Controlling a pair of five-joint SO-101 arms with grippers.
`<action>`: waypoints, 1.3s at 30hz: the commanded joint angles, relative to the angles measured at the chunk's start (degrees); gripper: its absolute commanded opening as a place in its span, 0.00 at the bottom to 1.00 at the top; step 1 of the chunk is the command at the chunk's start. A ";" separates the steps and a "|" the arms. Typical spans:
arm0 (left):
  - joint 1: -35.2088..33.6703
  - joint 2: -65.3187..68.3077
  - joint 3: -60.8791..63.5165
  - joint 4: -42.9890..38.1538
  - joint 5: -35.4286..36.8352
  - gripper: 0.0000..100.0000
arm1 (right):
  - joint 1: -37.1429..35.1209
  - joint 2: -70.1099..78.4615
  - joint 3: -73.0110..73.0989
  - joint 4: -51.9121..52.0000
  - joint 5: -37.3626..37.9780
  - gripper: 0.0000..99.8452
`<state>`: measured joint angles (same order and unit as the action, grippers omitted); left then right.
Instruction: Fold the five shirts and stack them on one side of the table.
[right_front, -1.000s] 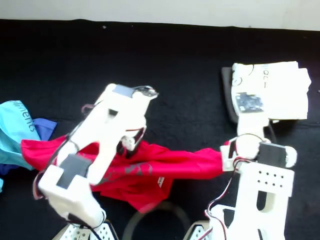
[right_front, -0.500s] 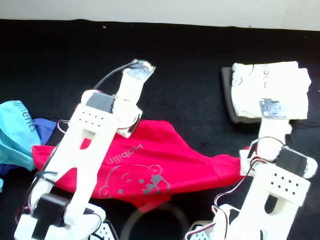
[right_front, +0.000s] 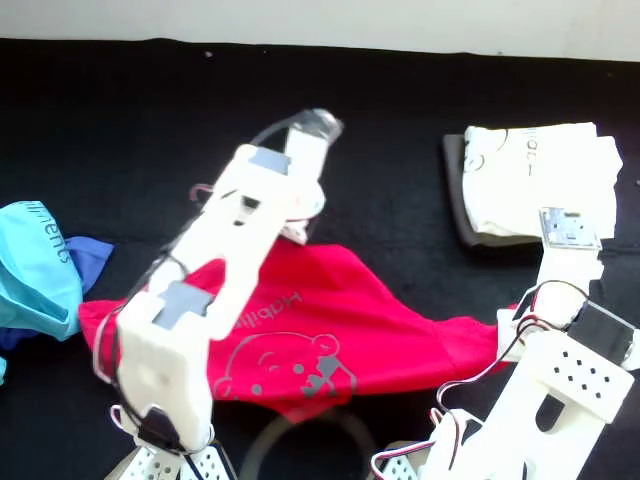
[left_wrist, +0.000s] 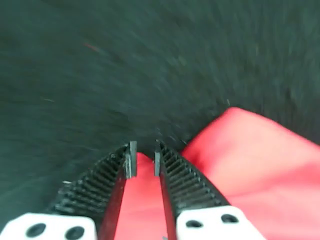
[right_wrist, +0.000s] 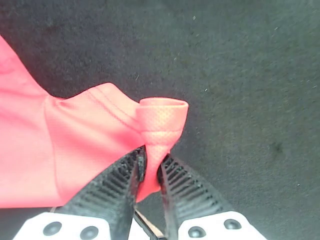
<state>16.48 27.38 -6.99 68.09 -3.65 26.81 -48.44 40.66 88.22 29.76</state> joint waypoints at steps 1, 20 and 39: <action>2.15 1.27 -4.97 8.44 0.35 0.08 | 1.01 -1.10 0.31 0.04 0.88 0.01; 7.34 -22.37 33.36 -1.85 0.35 0.08 | 0.92 -1.01 -0.22 -1.45 0.88 0.01; -0.57 -29.76 29.23 -8.26 0.18 0.19 | 0.66 -1.10 0.22 -1.36 0.88 0.01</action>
<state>16.48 -5.32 26.59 62.20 -3.65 27.16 -48.44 41.01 87.52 30.11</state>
